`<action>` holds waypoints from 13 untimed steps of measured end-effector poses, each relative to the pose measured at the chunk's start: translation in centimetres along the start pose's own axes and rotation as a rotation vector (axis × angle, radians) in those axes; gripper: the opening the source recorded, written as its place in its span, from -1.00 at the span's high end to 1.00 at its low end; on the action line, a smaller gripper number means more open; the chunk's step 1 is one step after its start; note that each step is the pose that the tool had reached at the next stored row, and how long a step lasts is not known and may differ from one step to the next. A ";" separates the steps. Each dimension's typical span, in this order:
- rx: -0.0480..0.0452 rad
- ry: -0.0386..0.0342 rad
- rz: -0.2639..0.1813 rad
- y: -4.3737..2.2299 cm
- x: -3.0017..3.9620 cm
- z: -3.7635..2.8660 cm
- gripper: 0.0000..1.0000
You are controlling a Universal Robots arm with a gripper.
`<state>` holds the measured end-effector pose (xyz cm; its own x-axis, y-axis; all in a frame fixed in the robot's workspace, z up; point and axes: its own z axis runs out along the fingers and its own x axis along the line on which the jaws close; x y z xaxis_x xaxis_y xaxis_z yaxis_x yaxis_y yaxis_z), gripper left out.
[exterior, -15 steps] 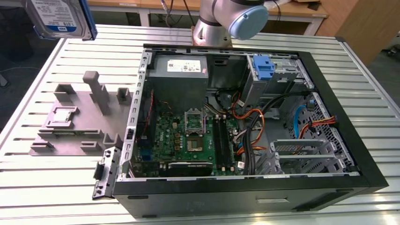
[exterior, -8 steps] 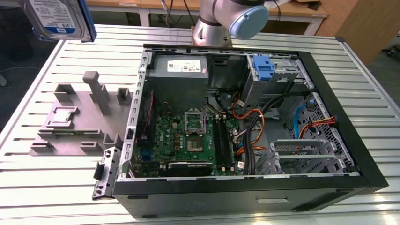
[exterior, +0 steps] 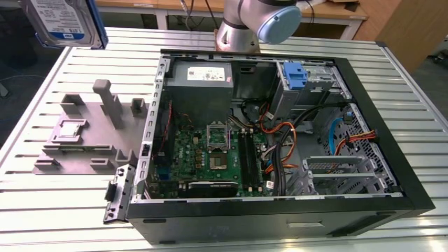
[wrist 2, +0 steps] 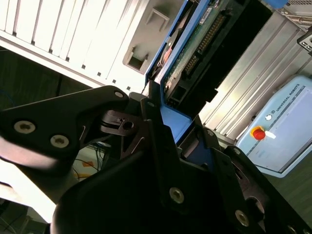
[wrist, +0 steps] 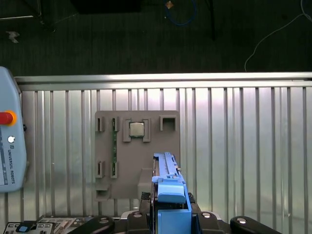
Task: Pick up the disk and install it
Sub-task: 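Pick up the disk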
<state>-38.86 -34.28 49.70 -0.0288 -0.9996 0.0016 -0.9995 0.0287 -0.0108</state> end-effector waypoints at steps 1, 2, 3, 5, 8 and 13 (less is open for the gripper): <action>0.0000 0.0000 0.000 -0.13 0.00 0.00 0.26; 0.0000 0.0000 0.000 -0.27 0.00 0.01 0.26; 0.0000 0.0000 0.000 -0.42 -0.01 0.01 0.26; 0.0000 0.0000 0.000 -0.72 -0.01 0.01 0.26; -0.0001 0.0000 0.000 -1.21 -0.03 0.01 0.26; 0.0000 0.0000 0.000 -2.04 -0.05 0.02 0.26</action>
<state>-36.82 -34.29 49.69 -0.0287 -0.9996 0.0016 -0.9995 0.0287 -0.0107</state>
